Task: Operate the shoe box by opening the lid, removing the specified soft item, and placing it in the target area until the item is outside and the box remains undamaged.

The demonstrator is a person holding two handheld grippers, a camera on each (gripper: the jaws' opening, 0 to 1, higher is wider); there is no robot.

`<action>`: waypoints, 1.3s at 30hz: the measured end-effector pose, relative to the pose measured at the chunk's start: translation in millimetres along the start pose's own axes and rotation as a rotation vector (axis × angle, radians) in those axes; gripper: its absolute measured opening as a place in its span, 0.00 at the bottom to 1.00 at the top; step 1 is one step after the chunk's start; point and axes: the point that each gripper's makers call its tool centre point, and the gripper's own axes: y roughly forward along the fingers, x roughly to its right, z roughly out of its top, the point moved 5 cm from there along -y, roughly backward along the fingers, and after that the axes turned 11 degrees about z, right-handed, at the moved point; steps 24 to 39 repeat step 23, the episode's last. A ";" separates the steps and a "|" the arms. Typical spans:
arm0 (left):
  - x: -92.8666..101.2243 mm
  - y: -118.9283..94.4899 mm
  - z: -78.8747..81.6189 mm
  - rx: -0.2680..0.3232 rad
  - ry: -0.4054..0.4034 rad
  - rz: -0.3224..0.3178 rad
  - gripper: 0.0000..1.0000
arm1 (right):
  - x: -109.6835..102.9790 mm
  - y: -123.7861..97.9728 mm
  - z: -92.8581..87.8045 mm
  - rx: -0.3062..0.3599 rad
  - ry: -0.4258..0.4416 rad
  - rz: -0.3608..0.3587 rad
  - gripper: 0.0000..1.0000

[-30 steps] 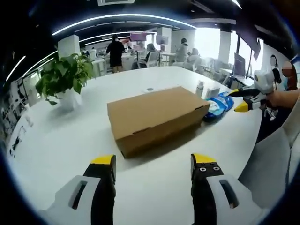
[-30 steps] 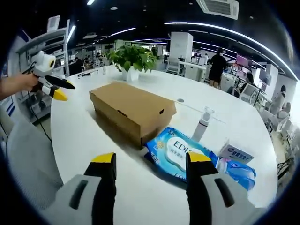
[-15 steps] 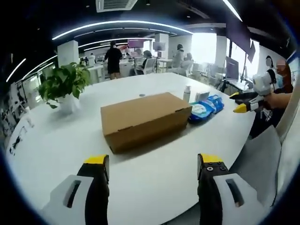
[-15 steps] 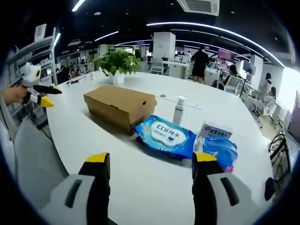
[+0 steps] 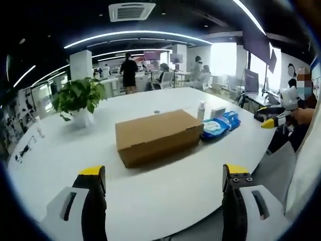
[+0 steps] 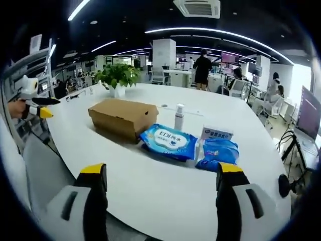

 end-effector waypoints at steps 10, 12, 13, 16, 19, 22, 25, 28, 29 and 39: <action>6.7 -9.8 -6.9 -0.006 -0.013 -0.017 1.00 | -1.0 -9.2 1.8 -0.004 -0.031 -0.012 0.96; 5.7 -10.6 -6.6 -0.001 -0.015 -0.009 1.00 | -1.7 -10.1 2.6 -0.003 -0.030 -0.009 0.96; 5.3 -10.8 -6.5 0.000 -0.017 -0.007 1.00 | -1.8 -10.3 2.6 -0.003 -0.033 -0.009 0.96; 4.0 -11.7 -5.9 0.009 -0.021 -0.001 1.00 | -3.1 -11.3 4.0 -0.009 -0.049 -0.010 0.96; 2.9 -11.8 -6.1 0.009 -0.019 0.003 1.00 | -2.7 -11.6 4.8 -0.008 -0.055 -0.013 0.96; 2.3 -12.2 -5.6 0.011 -0.020 0.006 1.00 | -2.7 -11.7 4.2 -0.011 -0.050 -0.015 0.96; 2.3 -12.4 -5.7 0.011 -0.020 0.005 1.00 | -2.8 -11.7 3.9 -0.012 -0.050 -0.015 0.96; 2.3 -12.4 -5.7 0.011 -0.020 0.005 1.00 | -2.8 -11.7 3.9 -0.012 -0.050 -0.015 0.96; 2.3 -12.4 -5.7 0.011 -0.020 0.005 1.00 | -2.8 -11.7 3.9 -0.012 -0.050 -0.015 0.96; 2.3 -12.4 -5.7 0.011 -0.020 0.005 1.00 | -2.8 -11.7 3.9 -0.012 -0.050 -0.015 0.96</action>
